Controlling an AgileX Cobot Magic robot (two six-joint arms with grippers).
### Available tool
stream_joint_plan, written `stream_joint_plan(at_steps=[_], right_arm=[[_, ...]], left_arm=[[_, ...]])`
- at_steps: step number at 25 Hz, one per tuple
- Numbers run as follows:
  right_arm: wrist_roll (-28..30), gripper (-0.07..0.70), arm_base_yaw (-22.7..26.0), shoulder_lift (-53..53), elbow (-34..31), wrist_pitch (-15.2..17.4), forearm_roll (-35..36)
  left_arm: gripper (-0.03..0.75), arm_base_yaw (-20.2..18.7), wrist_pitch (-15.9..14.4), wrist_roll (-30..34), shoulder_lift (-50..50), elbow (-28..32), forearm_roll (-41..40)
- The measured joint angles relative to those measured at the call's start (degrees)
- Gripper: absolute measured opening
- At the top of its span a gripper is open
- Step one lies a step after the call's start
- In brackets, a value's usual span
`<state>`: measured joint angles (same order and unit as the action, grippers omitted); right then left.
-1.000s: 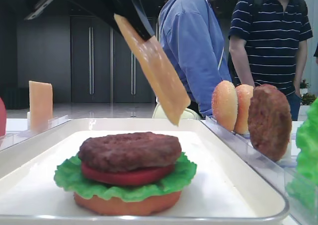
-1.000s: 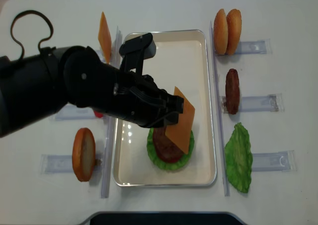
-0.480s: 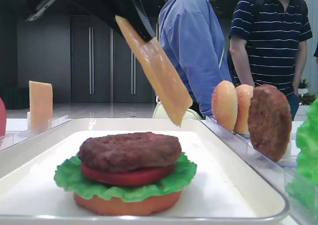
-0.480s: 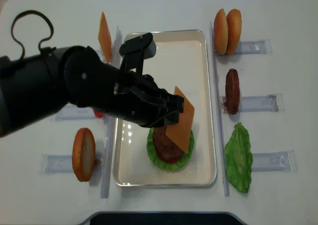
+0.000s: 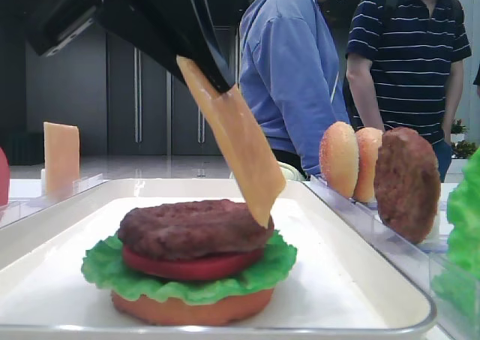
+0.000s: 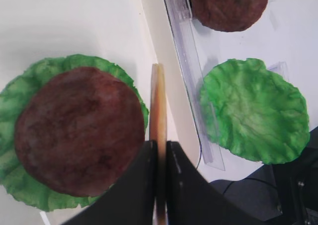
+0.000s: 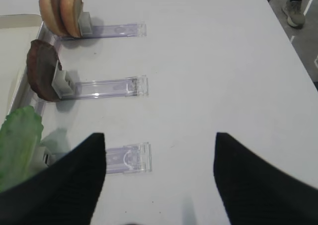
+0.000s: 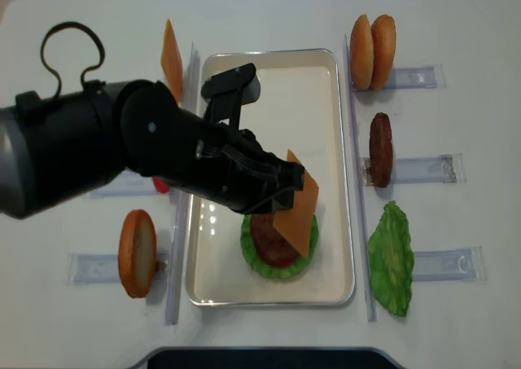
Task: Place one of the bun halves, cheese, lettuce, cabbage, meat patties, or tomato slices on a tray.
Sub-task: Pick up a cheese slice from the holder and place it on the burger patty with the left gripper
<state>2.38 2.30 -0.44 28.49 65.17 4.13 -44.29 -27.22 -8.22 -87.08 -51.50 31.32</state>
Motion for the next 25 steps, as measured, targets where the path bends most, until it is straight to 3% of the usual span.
stream_joint_plan(at_steps=[16, 25], right_arm=[[0.0, 0.472, 0.0, 0.0, 0.0, 0.0, 0.0], [0.0, 0.472, 0.0, 0.0, 0.0, 0.0, 0.0]], left_arm=[[0.021, 0.0, -0.13, 0.0, -0.41, 0.0, -0.13], [0.021, 0.0, -1.12, -6.18, -0.41, 0.0, -6.74]])
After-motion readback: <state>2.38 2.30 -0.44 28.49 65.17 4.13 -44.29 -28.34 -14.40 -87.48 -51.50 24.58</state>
